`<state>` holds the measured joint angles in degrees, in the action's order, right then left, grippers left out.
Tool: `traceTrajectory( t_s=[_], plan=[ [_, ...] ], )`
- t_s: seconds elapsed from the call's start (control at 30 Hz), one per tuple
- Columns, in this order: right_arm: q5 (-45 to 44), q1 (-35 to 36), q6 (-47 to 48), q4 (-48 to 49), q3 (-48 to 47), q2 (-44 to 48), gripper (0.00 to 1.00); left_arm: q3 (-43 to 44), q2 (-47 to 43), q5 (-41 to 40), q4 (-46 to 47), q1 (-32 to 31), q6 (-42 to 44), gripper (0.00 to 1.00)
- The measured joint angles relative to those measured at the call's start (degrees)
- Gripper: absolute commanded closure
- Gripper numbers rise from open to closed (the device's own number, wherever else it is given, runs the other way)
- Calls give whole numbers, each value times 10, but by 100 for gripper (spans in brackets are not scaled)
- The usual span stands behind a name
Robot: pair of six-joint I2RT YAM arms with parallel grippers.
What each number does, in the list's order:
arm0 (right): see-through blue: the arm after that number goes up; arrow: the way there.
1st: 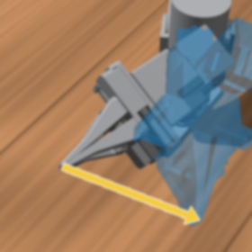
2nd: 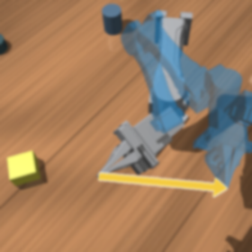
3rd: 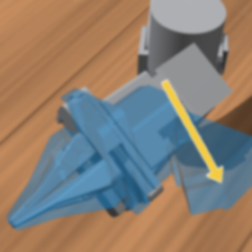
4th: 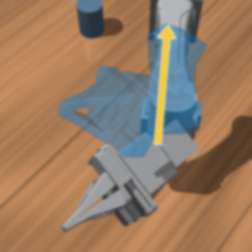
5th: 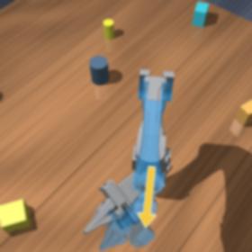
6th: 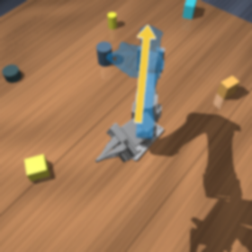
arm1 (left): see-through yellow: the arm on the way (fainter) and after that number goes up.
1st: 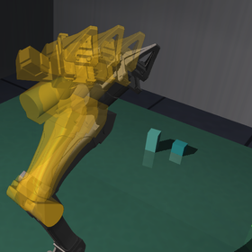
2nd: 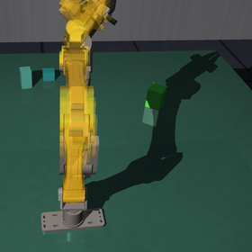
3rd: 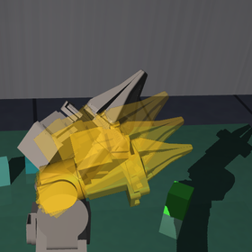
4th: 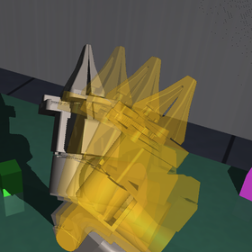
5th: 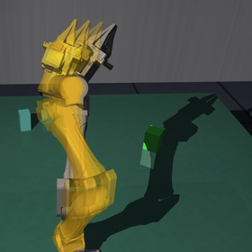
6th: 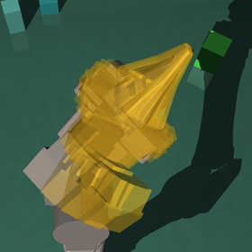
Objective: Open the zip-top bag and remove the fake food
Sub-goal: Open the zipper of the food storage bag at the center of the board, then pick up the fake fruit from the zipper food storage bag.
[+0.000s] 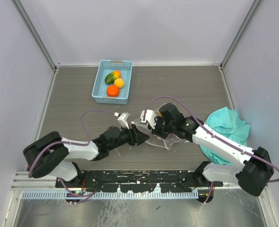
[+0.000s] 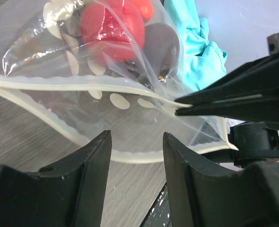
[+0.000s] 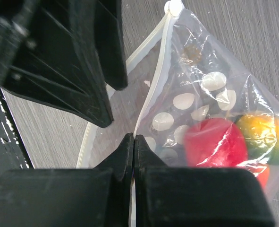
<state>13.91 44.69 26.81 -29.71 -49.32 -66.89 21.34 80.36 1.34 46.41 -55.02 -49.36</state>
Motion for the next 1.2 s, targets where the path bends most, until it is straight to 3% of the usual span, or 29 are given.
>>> traceTrajectory(
  t_s=[0.33, 0.53, 0.7, 0.87, 1.07, 1.2],
  plan=[
    [59, -23, -13, 0, -5, 8, 98, 63, 134, 17, 71, 0, 7, 46],
    [121, -54, -17, -14, -21, 11, 60, 81, 192, 14, 97, 0, 15, 41],
    [209, -111, -15, -40, -43, 16, 52, 85, 206, 4, 106, 0, 40, 40],
    [265, -237, -45, -39, -54, 29, 53, 85, 206, -2, 112, 0, 67, 39],
    [129, -299, -132, 22, -54, -6, 83, 88, 217, -3, 113, -1, 102, 39],
    [51, -302, -165, 51, -49, -69, 92, 97, 230, -7, 115, -4, 133, 39]
  ],
)
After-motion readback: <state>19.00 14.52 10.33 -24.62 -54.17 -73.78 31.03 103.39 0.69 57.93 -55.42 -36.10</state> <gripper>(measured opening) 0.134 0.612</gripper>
